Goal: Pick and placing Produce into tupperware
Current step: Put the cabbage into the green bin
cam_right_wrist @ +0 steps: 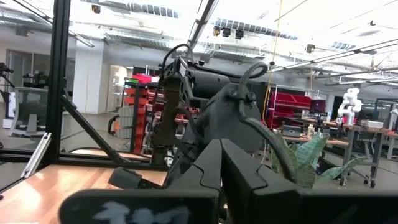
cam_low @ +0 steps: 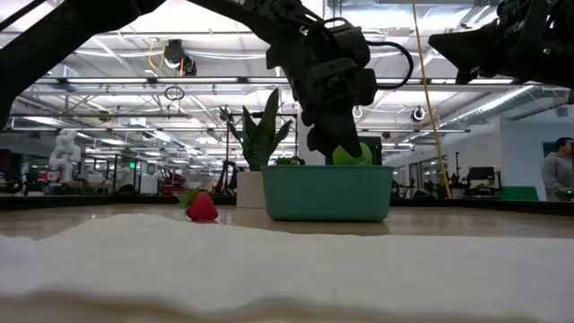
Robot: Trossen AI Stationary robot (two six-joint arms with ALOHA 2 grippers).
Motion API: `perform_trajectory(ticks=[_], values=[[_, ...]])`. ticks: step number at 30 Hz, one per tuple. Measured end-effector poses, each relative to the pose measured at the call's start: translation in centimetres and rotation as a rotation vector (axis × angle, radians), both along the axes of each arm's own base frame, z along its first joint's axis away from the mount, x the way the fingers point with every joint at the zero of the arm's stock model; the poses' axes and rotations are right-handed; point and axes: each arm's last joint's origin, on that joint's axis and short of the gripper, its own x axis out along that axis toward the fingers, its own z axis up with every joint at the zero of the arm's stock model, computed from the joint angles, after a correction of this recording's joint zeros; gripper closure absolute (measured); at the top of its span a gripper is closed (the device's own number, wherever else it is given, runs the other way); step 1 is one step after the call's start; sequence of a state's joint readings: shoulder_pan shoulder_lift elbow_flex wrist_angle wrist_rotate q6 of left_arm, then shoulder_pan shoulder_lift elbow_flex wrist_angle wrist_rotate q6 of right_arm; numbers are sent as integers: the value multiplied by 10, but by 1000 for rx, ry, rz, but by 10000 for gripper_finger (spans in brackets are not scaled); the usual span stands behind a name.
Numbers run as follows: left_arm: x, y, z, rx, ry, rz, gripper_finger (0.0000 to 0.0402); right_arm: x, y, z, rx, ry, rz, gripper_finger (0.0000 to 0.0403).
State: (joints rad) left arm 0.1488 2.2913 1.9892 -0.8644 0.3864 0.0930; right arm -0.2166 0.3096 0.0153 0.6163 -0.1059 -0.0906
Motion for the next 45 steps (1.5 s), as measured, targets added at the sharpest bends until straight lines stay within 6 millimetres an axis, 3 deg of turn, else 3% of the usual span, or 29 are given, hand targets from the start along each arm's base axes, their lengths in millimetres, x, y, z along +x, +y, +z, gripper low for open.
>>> perform_trajectory(ticks=[10, 19, 35, 45], values=[[1, -8, -1, 98, 10, -11, 176, 0, 0, 0, 0, 0, 0, 403], [-3, -8, -21, 78, 27, 4, 176, 0, 0, 0, 1, 2, 1, 403], [-2, -5, -19, -56, -1, -3, 176, 0, 0, -1, 9, 6, 3, 403], [0, -4, -20, 5, -10, 7, 176, 0, 0, -1, 9, 6, 3, 403]])
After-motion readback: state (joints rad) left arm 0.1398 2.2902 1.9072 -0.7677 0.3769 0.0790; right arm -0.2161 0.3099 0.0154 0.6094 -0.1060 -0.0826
